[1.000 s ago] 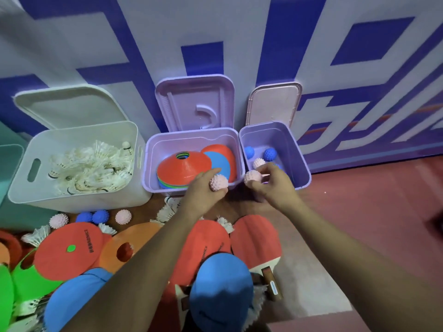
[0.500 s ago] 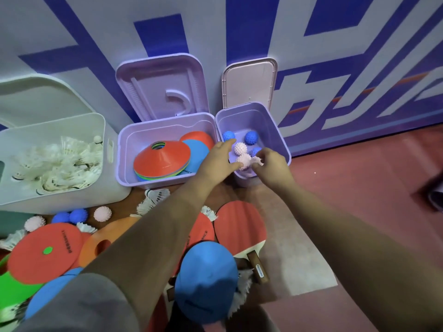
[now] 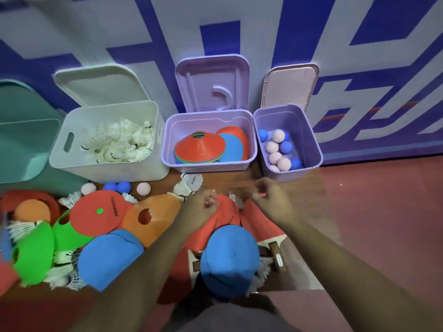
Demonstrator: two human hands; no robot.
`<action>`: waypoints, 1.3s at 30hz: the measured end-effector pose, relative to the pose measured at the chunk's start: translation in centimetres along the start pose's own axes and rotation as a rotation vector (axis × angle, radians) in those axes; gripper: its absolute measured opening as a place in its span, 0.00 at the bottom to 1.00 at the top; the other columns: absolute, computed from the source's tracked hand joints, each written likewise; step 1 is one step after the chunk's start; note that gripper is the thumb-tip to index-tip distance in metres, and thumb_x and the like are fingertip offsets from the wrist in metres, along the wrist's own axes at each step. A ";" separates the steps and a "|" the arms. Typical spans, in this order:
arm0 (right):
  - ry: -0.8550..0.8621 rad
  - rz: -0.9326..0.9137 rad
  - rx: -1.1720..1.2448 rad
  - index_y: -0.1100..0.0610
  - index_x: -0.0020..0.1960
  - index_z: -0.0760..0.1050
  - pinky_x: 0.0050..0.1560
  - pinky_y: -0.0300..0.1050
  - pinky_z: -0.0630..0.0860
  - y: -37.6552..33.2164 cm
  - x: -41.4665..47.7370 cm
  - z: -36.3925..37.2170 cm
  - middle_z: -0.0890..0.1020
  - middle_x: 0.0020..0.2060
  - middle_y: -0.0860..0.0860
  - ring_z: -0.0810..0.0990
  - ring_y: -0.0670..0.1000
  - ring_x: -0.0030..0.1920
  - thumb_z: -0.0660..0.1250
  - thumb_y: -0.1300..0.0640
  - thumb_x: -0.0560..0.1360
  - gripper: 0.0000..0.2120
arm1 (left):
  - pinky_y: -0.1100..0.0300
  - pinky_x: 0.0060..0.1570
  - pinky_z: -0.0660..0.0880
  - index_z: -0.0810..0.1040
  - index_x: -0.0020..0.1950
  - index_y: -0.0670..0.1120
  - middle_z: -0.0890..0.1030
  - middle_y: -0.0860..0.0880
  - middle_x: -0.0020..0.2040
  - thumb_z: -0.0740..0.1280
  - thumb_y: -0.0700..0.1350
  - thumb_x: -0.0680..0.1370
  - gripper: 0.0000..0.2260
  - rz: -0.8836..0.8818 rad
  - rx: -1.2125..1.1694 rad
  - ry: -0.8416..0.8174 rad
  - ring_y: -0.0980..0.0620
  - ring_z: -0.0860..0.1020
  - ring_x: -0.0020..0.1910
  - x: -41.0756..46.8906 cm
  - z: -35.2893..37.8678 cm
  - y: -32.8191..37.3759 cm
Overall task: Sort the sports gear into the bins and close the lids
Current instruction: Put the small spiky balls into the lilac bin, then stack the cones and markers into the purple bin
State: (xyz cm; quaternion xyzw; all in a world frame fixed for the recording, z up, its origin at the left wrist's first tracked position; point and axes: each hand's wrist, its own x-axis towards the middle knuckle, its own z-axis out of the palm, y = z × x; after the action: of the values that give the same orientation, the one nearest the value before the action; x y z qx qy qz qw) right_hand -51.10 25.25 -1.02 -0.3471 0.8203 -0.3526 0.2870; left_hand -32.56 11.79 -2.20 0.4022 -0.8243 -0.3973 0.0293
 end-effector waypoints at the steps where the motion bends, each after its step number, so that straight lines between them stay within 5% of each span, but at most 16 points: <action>1: -0.035 0.014 -0.012 0.59 0.50 0.77 0.49 0.52 0.77 0.4 -0.7 1.0 0.82 0.44 0.53 0.80 0.54 0.45 0.69 0.55 0.70 0.11 | 0.64 0.43 0.74 0.80 0.48 0.48 0.81 0.52 0.43 0.67 0.41 0.73 0.05 -0.002 0.027 -0.007 0.63 0.77 0.36 -1.2 0.2 -0.6; 5: -0.183 0.070 -0.088 0.58 0.53 0.76 0.46 0.44 0.70 2.3 -3.5 4.9 0.79 0.47 0.54 0.78 0.56 0.48 0.69 0.50 0.70 0.16 | 0.55 0.53 0.76 0.81 0.54 0.44 0.78 0.49 0.48 0.71 0.43 0.73 0.10 -0.083 0.046 0.018 0.52 0.78 0.46 -4.5 1.5 -2.9; 10: -0.355 0.174 -0.286 0.57 0.64 0.70 0.56 0.47 0.71 3.8 -5.4 8.1 0.75 0.56 0.57 0.74 0.58 0.59 0.71 0.48 0.72 0.25 | 0.55 0.65 0.68 0.70 0.72 0.46 0.71 0.45 0.68 0.74 0.52 0.71 0.31 -0.201 0.172 -0.178 0.45 0.68 0.68 -6.8 3.4 -4.7; 18: -0.262 0.178 -0.212 0.59 0.67 0.72 0.56 0.47 0.74 2.5 -5.6 9.4 0.80 0.59 0.59 0.77 0.60 0.59 0.68 0.64 0.71 0.24 | 0.53 0.62 0.69 0.63 0.73 0.45 0.70 0.43 0.68 0.74 0.53 0.71 0.36 -0.129 0.284 -0.224 0.43 0.71 0.66 -7.4 7.1 -6.3; 21: -0.202 0.175 -0.157 0.60 0.57 0.77 0.45 0.45 0.74 1.5 -5.9 8.9 0.82 0.48 0.57 0.80 0.59 0.50 0.68 0.64 0.70 0.16 | 0.55 0.64 0.66 0.64 0.72 0.43 0.71 0.43 0.69 0.75 0.47 0.72 0.33 -0.105 0.116 -0.157 0.44 0.69 0.68 -7.3 7.2 -7.0; 24: -0.106 0.193 -0.042 0.59 0.47 0.78 0.34 0.41 0.68 0.4 -6.2 8.2 0.78 0.36 0.49 0.75 0.51 0.40 0.70 0.63 0.71 0.05 | 0.56 0.51 0.71 0.74 0.63 0.42 0.79 0.45 0.59 0.73 0.44 0.74 0.20 -0.123 -0.057 -0.115 0.46 0.77 0.59 -7.0 5.8 -7.4; 28: 0.119 0.277 0.338 0.60 0.51 0.78 0.32 0.30 0.69 -1.4 -7.2 7.3 0.76 0.37 0.50 0.72 0.46 0.35 0.72 0.56 0.75 0.09 | 0.50 0.52 0.78 0.80 0.54 0.44 0.83 0.48 0.50 0.69 0.39 0.76 0.07 -0.150 -0.441 -0.103 0.44 0.82 0.53 -6.3 1.9 -7.3; 30: 0.164 0.363 0.447 0.56 0.56 0.76 0.35 0.30 0.73 -2.2 -8.1 7.5 0.78 0.40 0.50 0.75 0.45 0.35 0.72 0.50 0.74 0.15 | 0.45 0.54 0.79 0.79 0.58 0.43 0.83 0.45 0.55 0.68 0.39 0.77 0.10 -0.176 -0.754 -0.119 0.43 0.81 0.55 -6.1 -0.2 -7.5; 33: 0.041 0.490 0.678 0.55 0.56 0.77 0.44 0.43 0.80 -3.1 -9.7 8.9 0.82 0.46 0.51 0.82 0.48 0.40 0.72 0.40 0.72 0.22 | 0.50 0.54 0.79 0.72 0.68 0.38 0.79 0.41 0.64 0.63 0.36 0.80 0.17 -0.197 -1.062 -0.192 0.43 0.79 0.61 -5.9 -3.0 -7.4; 35: -0.044 0.509 0.909 0.58 0.58 0.77 0.39 0.44 0.80 -4.1 -10.7 10.4 0.83 0.45 0.51 0.83 0.49 0.40 0.70 0.45 0.76 0.18 | 0.51 0.58 0.77 0.71 0.70 0.38 0.78 0.42 0.65 0.61 0.34 0.80 0.17 -0.205 -1.093 -0.279 0.44 0.78 0.63 -5.8 -4.2 -7.2; 39: 0.042 0.402 0.910 0.61 0.64 0.73 0.55 0.58 0.80 -5.0 -11.2 13.2 0.83 0.56 0.57 0.83 0.57 0.54 0.69 0.60 0.77 0.17 | 0.49 0.57 0.78 0.73 0.65 0.44 0.80 0.44 0.62 0.69 0.33 0.72 0.23 -0.200 -1.008 -0.328 0.44 0.79 0.60 -5.7 -5.4 -8.1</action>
State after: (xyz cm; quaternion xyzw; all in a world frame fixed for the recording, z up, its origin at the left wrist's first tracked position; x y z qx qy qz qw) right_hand -33.12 26.35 -2.31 -0.0145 0.6397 -0.6194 0.4549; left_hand -21.50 9.41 -2.50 0.3476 -0.4831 -0.8019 0.0517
